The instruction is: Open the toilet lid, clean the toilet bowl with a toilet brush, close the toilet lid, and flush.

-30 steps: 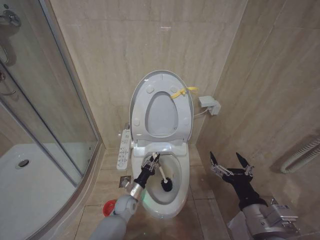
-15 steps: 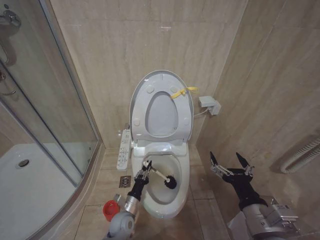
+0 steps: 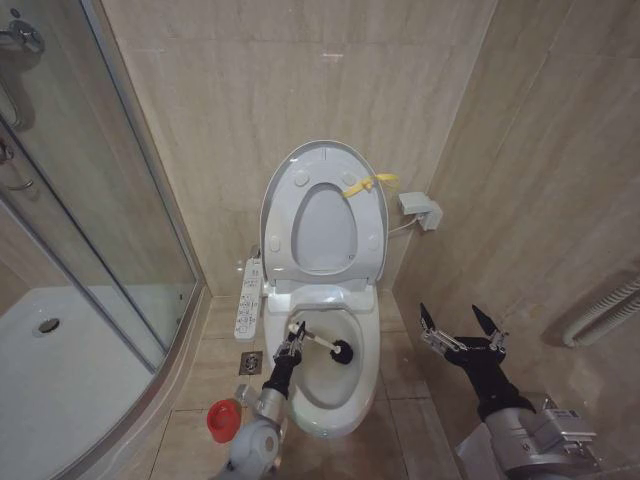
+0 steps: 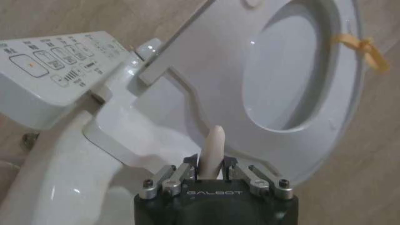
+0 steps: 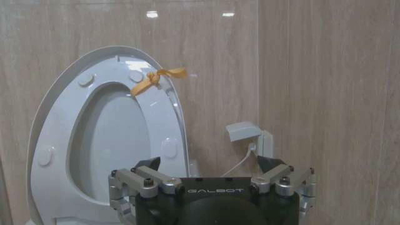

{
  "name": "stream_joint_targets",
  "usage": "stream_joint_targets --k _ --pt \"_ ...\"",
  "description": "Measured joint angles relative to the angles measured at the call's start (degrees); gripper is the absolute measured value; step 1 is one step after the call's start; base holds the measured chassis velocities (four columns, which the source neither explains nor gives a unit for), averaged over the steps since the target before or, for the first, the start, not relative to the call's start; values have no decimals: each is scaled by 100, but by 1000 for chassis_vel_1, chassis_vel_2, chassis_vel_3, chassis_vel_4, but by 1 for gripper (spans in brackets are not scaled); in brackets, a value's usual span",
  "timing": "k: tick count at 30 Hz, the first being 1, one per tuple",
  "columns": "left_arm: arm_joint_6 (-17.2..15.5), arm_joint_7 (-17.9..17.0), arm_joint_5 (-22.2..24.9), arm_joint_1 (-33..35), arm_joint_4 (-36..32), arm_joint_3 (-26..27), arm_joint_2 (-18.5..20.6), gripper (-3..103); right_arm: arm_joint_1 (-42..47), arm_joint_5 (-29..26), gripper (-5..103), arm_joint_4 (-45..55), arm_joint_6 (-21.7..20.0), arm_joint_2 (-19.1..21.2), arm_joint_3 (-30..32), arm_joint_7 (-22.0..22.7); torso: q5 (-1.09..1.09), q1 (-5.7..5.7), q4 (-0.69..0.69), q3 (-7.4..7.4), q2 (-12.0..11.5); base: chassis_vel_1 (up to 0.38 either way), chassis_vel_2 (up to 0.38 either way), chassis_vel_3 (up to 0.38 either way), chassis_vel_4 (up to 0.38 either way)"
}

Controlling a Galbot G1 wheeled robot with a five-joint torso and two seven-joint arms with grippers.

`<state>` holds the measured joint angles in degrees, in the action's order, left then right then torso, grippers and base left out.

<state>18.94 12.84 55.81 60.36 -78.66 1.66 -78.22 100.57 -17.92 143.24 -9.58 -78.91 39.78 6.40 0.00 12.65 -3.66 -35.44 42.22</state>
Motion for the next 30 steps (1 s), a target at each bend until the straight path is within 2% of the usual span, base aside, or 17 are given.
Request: stream_joint_targets --k 5,11,18,24,26,30 --pt "-30 -9 106 -53 -66 -98 48 24 0 0 100 0 0 0 0 0 0 0 0 0 0 0 0 0 0" --pt "-57 -86 86 541 -750 -86 162 24 0 0 100 0 0 0 0 0 1 0 -1 -1 0 0 0 0 0" --pt "-71 -93 49 895 -1026 46 178 25 0 0 100 0 0 0 0 0 1 0 0 -1 0 0 0 0 0" --pt "65 128 -424 608 -494 141 164 25 0 0 100 0 0 0 0 0 2 0 -1 -1 0 0 0 0 0" --pt "192 219 -726 307 -90 138 142 25 0 0 100 0 0 0 0 0 0 0 1 -1 0 0 0 0 0" --pt "269 331 -904 21 166 87 129 23 0 0 100 0 0 0 0 0 0 0 0 -1 0 0 0 0 0"
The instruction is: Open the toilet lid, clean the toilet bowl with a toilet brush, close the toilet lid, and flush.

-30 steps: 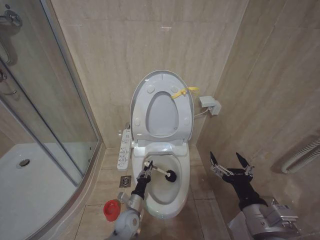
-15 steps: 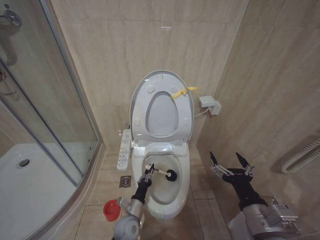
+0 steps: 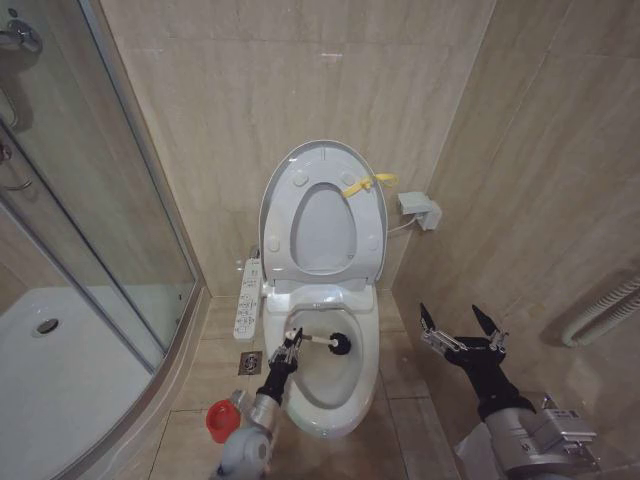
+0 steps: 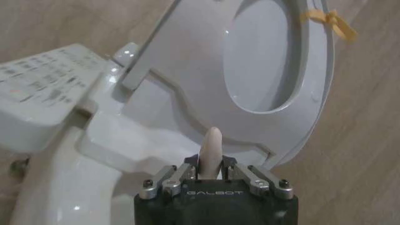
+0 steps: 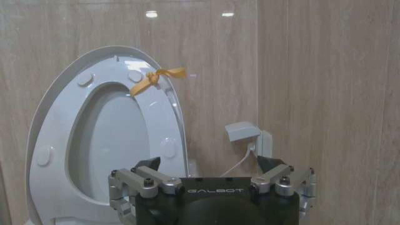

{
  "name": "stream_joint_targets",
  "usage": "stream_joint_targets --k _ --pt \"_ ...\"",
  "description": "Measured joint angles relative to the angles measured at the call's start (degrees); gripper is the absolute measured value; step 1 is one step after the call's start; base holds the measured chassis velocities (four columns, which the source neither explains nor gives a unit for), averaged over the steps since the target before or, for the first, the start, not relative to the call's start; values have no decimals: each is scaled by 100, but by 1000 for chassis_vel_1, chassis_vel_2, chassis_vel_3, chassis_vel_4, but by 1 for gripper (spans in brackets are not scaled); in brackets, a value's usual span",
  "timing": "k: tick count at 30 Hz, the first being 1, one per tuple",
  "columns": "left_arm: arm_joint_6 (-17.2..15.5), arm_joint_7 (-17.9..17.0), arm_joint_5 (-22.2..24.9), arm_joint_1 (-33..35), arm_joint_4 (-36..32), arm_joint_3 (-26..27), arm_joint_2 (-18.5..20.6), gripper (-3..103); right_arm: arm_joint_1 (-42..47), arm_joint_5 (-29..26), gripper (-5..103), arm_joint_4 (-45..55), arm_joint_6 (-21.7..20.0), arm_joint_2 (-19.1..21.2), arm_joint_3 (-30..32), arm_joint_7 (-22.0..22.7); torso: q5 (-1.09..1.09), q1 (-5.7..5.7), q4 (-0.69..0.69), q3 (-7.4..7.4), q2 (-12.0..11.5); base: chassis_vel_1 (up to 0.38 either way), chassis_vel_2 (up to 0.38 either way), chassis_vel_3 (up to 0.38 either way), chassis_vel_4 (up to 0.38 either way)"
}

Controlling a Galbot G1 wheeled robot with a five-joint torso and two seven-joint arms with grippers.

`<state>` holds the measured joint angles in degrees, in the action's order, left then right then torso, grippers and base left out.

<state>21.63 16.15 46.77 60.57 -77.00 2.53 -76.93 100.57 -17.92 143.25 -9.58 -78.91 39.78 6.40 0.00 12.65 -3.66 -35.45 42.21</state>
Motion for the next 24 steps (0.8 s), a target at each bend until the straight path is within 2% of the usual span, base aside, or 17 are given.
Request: stream_joint_targets --k 4,6,8,10,14,16,17,18,19,22,24 --pt "-77 -28 299 -166 -32 -89 -25 23 0 0 100 0 0 0 0 0 0 0 -1 0 0 0 0 0 0" --pt "-190 -109 723 -154 -273 -125 -30 23 0 0 100 0 0 0 0 0 0 0 -1 0 0 0 0 0 0" --pt "-217 -117 835 -137 -351 -132 -28 24 0 0 100 0 0 0 0 0 0 0 -1 0 0 0 0 0 0" --pt "-315 -120 1175 -53 -610 -130 4 24 0 0 100 0 0 0 0 0 0 0 0 0 0 0 0 0 0" --pt "-400 -126 1297 37 -766 -81 33 25 0 0 100 0 0 0 0 0 0 0 0 0 0 0 0 0 0" --pt "-349 -99 1070 23 -662 -47 37 25 0 0 100 0 0 0 0 0 0 -1 -1 1 0 0 0 0 0" --pt "-249 -26 713 -16 -460 -21 40 25 0 0 100 -1 0 0 0 0 1 -1 -1 0 0 0 0 0 0" --pt "-249 -26 713 -16 -460 -21 40 25 0 0 100 -1 0 0 0 0 1 -1 -1 0 0 0 0 0 0" --pt "-155 37 390 -56 -271 -4 40 25 0 0 100 0 0 0 0 0 1 -1 -1 0 0 0 0 0 0" --pt "-18 6 -157 -121 -37 29 -8 23 0 0 100 0 0 0 0 0 0 -1 2 0 0 0 0 0 0" --pt "24 -10 -298 -145 12 32 -55 23 0 0 100 0 0 0 0 0 1 -1 1 1 0 0 0 0 0"
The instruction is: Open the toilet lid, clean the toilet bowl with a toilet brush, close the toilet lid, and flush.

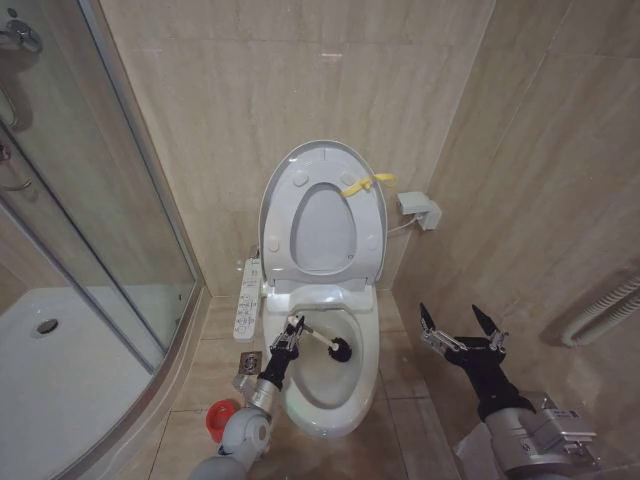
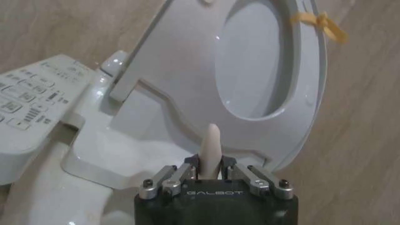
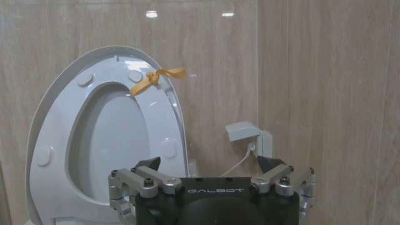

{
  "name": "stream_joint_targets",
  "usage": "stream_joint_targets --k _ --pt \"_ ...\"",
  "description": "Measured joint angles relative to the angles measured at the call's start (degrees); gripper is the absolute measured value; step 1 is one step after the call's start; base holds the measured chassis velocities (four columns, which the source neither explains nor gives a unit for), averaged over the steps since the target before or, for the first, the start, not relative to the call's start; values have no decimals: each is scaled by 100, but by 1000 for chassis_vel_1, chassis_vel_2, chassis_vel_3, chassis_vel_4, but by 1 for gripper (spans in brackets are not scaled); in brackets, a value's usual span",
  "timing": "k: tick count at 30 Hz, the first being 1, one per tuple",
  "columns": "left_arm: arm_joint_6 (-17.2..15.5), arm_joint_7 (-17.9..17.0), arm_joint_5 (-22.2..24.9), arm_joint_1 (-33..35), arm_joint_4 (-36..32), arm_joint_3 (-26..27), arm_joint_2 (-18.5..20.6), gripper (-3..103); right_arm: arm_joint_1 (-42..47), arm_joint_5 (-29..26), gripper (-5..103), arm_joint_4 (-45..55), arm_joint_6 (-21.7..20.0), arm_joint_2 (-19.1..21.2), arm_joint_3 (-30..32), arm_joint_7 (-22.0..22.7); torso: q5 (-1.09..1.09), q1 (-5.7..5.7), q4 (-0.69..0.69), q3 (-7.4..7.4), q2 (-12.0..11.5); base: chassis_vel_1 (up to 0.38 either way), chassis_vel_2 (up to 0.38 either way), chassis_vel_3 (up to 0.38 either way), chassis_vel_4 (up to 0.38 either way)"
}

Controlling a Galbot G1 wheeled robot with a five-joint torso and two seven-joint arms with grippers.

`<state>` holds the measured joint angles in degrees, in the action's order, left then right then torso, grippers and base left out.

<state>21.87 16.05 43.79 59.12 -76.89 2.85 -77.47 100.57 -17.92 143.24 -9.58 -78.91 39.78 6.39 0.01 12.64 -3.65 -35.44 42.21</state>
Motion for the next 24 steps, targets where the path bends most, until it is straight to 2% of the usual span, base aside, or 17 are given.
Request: stream_joint_targets --k 4,6,7,11,14,17,19,21,22,24 --pt "27 -19 126 -55 -31 -58 -99 23 0 0 100 0 0 0 0 0 0 0 -2 0 0 0 0 0 0" --pt "-61 -54 609 -69 -200 -110 -131 23 0 0 100 0 0 0 0 0 -1 0 -2 -1 0 0 0 0 0" --pt "-160 -93 1050 -76 -382 -124 -145 23 0 0 100 0 0 0 0 0 -1 0 -2 0 0 0 0 0 0" --pt "-247 -113 1390 -100 -514 -107 -136 23 0 0 100 0 0 0 0 0 0 0 -2 0 0 0 0 0 0" --pt "-201 -46 1131 -144 -356 -73 -99 24 0 0 100 0 0 0 0 0 -1 0 -3 0 0 0 0 0 0" --pt "42 181 438 -200 25 -10 -53 24 0 0 100 0 0 0 0 0 1 0 -2 0 0 0 0 0 0" --pt "116 243 266 -216 101 5 -52 24 0 0 100 0 0 0 0 0 0 1 -2 -1 0 0 0 0 0" --pt "371 422 -379 -281 335 66 -85 22 0 0 100 0 0 0 0 0 0 0 -2 0 0 0 0 0 0" --pt "371 422 -379 -281 335 66 -85 22 0 0 100 0 0 0 0 0 0 0 -2 0 0 0 0 0 0" --pt "551 504 -811 -341 457 101 -127 22 0 0 100 0 0 0 0 0 0 0 -3 0 0 0 0 0 0"
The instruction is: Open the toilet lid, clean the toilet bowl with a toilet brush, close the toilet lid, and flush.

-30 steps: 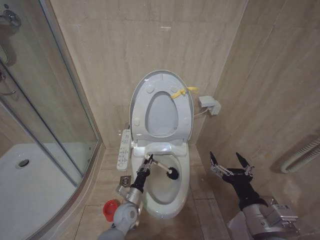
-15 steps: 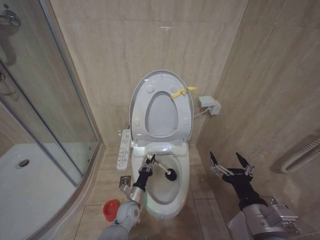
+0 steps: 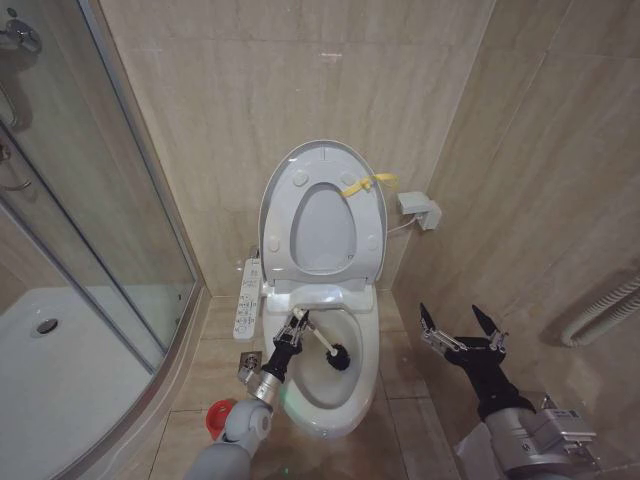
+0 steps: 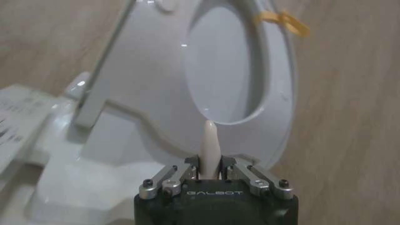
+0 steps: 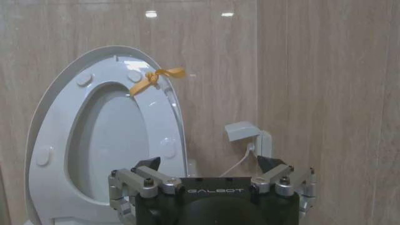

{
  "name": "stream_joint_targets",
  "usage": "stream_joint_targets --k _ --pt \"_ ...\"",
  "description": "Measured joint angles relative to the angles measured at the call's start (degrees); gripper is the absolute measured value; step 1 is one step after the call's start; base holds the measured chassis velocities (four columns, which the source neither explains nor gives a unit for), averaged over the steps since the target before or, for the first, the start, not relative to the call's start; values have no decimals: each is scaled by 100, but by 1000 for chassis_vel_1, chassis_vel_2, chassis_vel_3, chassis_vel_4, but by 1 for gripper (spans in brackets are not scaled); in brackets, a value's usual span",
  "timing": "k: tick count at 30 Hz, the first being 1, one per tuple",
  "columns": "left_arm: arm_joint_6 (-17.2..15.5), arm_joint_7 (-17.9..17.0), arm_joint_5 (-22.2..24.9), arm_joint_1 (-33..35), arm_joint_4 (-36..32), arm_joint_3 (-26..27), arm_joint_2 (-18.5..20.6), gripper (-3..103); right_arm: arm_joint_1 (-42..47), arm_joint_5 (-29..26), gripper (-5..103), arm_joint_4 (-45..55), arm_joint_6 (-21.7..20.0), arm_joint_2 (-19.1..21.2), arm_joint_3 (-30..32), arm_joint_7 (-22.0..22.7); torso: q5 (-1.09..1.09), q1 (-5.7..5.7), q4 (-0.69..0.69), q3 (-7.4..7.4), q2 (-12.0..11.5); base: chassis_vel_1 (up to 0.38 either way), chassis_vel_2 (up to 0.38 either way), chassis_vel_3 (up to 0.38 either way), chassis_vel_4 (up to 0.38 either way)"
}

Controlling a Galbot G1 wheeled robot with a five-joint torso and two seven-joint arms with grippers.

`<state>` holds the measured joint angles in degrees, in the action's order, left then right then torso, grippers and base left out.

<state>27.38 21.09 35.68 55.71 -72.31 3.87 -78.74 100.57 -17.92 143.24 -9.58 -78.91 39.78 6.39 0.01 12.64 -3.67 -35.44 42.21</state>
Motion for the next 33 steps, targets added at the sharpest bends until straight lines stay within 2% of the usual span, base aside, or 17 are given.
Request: stream_joint_targets --k 1,5,10,12,13,14,16,17,19,21,25,26,29,30,33 --pt "0 0 0 0 0 0 0 22 0 0 100 0 0 0 0 0 0 0 0 0 0 0 0 0 0" --pt "232 27 -493 -132 179 34 -74 22 0 0 100 0 0 0 0 0 0 0 0 0 0 0 0 0 0" --pt "353 38 -643 -247 366 70 -158 22 0 0 100 0 0 0 0 0 -1 0 1 0 0 0 0 0 0" --pt "347 25 -483 -286 423 56 -217 22 0 0 100 0 0 0 0 0 -1 0 2 0 0 0 0 0 0" --pt "298 1 -217 -304 423 26 -263 22 0 0 100 0 0 0 0 0 -2 0 2 0 0 0 0 0 0" --pt "298 1 -217 -304 423 26 -263 22 0 0 100 0 0 0 0 0 -2 0 2 0 0 0 0 0 0" --pt "144 -92 511 -328 340 -18 -378 22 0 0 100 0 0 0 0 0 -1 0 2 0 0 0 0 0 0" --pt "144 -92 511 -328 340 -18 -378 22 0 0 100 0 0 0 0 0 -1 0 2 0 0 0 0 0 0" --pt "20 -196 1160 -383 252 -10 -525 22 0 0 100 0 0 0 0 0 -2 0 1 0 0 0 0 0 0" --pt "20 -201 1237 -425 279 6 -586 22 0 0 100 0 0 0 0 0 -2 0 1 0 0 0 0 0 0" --pt "250 30 473 -552 639 56 -545 22 0 0 100 0 0 0 0 0 0 0 0 -1 0 0 0 0 0" --pt "250 30 473 -552 639 56 -545 22 0 0 100 0 0 0 0 0 0 0 0 -1 0 0 0 0 0" --pt "473 239 -343 -582 783 155 -449 22 0 0 100 0 0 0 0 0 0 0 1 0 0 0 0 0 0" --pt "473 239 -343 -582 783 155 -449 22 0 0 100 0 0 0 0 0 0 0 1 0 0 0 0 0 0" --pt "603 335 -781 -588 799 210 -392 22 0 0 100 0 0 0 0 0 -1 0 1 0 0 0 0 0 0"
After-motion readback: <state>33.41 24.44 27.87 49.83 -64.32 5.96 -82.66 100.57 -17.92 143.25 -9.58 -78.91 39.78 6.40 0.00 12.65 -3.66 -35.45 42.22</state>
